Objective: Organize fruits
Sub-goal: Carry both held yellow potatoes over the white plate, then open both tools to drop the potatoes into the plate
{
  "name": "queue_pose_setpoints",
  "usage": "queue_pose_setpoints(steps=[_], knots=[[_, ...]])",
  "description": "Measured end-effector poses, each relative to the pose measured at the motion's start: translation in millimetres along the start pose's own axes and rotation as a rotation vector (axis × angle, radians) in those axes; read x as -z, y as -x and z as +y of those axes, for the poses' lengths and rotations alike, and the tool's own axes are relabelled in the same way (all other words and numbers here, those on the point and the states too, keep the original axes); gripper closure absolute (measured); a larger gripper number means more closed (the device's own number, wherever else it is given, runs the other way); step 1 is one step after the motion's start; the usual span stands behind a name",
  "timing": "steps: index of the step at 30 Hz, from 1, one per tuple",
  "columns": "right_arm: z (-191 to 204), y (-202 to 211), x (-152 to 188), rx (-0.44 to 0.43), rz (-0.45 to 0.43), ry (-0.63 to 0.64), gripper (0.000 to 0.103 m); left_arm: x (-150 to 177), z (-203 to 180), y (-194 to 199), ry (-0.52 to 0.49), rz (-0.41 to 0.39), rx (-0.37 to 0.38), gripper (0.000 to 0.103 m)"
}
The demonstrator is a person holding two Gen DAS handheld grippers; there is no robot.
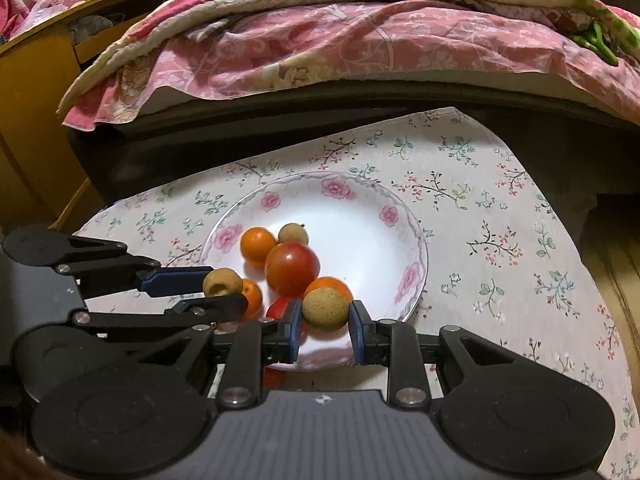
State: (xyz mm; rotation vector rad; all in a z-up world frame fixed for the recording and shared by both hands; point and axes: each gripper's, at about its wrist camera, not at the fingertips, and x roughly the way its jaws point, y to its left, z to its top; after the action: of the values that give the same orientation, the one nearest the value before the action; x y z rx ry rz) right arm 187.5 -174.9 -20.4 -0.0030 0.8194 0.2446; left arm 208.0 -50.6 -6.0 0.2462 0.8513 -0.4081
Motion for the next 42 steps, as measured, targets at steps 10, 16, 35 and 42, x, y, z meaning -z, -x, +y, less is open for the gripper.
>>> queue_pose_setpoints(steps=[10,16,35,42], knots=[[-14.1,-20.5,-7.1,0.001,0.008,-0.023,0.074,-8.8,0.4,-19.0,0.01,0.014,-0.023,0.072],[-18.1,-24.0,-11.4,0.005,-0.004,-0.03,0.074,-11.7,2.2,-19.3,0.023,0.001,-0.024,0.072],[-27.7,-39.3,-23.6,0.02,-0.027,-0.066,0.073,-26.3,8.2,-23.6,0.063,-0.037,-0.036,0.067],[-31.6,-42.1,-23.9,0.012,-0.03,-0.089,0.073,-27.8,10.1,-25.0,0.069,-0.045,-0.05,0.06]])
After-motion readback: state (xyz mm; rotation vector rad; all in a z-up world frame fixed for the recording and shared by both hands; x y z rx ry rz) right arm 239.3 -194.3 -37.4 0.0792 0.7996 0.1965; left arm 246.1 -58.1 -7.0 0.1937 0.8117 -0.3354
